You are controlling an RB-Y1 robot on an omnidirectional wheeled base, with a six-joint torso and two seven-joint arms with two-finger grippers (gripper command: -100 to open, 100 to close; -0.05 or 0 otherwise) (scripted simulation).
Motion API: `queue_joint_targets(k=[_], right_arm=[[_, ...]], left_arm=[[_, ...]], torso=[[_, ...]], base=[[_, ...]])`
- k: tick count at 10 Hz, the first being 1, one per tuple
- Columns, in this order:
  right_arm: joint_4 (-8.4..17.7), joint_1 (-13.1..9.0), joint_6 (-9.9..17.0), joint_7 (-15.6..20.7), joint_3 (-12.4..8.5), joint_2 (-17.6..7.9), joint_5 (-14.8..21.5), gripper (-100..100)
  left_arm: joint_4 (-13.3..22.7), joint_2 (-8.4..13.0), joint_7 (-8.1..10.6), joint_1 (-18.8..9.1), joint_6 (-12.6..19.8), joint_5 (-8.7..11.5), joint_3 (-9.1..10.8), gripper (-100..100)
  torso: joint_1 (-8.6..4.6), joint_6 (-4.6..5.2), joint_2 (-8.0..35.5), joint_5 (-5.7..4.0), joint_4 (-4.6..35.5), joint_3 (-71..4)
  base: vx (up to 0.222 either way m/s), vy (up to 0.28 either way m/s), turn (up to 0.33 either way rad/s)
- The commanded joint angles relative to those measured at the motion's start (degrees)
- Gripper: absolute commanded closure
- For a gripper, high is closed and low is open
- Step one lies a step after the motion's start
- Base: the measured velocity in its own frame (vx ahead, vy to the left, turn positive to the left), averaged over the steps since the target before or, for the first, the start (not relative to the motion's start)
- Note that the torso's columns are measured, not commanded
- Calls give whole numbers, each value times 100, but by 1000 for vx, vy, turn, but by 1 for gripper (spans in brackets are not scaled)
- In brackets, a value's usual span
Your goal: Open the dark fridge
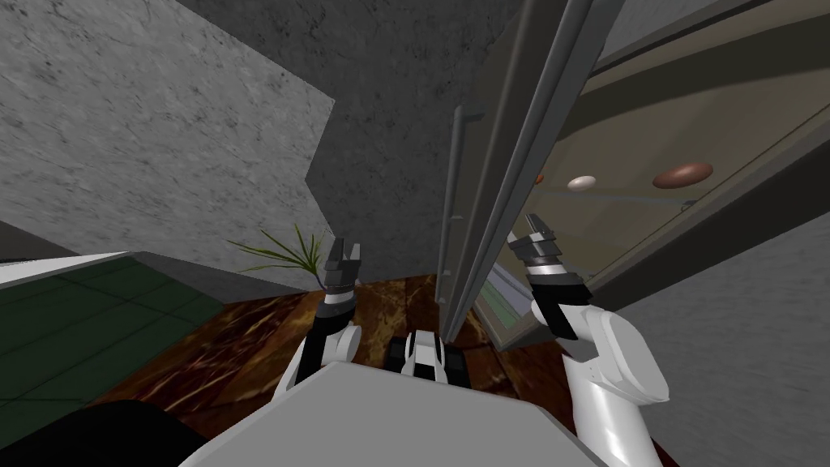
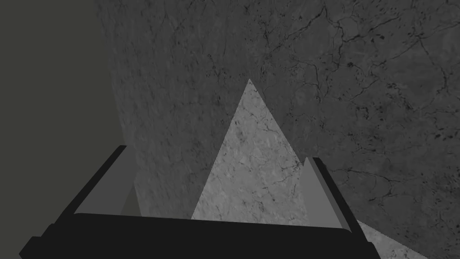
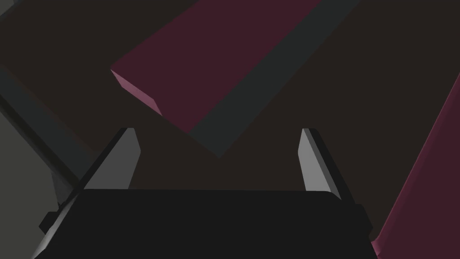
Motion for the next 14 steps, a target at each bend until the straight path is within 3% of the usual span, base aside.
queue_joint_targets(k=[1, 9, 10, 14], right_arm=[[-69, 26, 72, 118, -104, 119, -47, -100], [-155, 55, 132, 271, -227, 1236, -94, -100], [-163, 55, 149, 260, -209, 1156, -82, -100], [-211, -92, 623, -29, -99, 808, 101, -100]], left_arm=[[0, 0, 0, 0, 0, 0, 0, 0], [0, 1, 0, 0, 0, 0, 1, 0], [0, 2, 0, 0, 0, 0, 1, 0], [0, 2, 0, 0, 0, 0, 2, 0]], torso=[[-4, 0, 2, -1, 1, 1], [-3, 0, -6, 0, -1, -4], [-2, 0, -12, 0, -3, -7], [0, 0, -11, 0, -3, -7]], base=[[31, 221, -62], [21, 99, -21], [2, 11, -1], [4, -2, 39]])
